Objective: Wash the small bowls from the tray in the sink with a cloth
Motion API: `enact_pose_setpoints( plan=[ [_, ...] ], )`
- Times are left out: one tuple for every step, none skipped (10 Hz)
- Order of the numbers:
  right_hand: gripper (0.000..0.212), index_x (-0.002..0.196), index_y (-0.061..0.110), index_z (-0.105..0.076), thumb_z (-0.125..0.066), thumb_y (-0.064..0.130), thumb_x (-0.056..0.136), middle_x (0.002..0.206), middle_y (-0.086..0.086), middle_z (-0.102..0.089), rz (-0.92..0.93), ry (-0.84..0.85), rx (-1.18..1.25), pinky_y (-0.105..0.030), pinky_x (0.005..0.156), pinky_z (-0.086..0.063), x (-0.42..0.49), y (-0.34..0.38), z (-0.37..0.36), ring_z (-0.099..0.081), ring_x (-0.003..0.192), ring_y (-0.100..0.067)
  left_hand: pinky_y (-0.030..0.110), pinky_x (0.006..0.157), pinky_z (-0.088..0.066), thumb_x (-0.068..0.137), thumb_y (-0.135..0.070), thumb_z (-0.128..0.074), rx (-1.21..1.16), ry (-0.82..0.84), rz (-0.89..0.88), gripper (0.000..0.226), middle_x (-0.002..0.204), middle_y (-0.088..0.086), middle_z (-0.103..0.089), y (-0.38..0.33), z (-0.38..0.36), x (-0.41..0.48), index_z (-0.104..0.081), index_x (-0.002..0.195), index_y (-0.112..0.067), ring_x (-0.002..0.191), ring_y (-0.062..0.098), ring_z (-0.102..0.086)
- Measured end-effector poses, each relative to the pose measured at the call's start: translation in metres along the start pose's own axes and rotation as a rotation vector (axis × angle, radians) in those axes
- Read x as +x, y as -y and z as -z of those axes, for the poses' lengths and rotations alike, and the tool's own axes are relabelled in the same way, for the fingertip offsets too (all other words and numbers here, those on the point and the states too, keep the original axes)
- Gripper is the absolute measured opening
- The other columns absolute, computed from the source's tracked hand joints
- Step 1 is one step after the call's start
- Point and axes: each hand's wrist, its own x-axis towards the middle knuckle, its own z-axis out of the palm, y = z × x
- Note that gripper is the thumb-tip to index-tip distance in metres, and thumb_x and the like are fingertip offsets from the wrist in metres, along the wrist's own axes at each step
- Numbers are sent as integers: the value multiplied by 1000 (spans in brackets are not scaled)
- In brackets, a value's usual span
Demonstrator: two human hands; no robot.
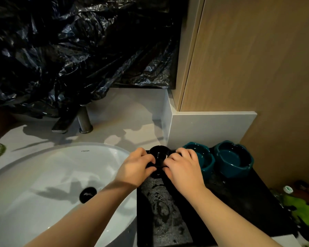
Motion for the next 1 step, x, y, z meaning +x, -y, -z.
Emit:
enact_pose_setpoints(
  plan=[
    [20, 82, 29, -71, -74, 38, 65, 86, 9, -68, -34, -102, 104, -33, 89, -30, -2, 0, -1, -61, 92, -23, 17, 91, -33, 88, -30, -61, 46, 41, 29, 35, 115, -3, -49, -2, 3, -3, -58, 123, -24, 110, 16, -49]
  ],
)
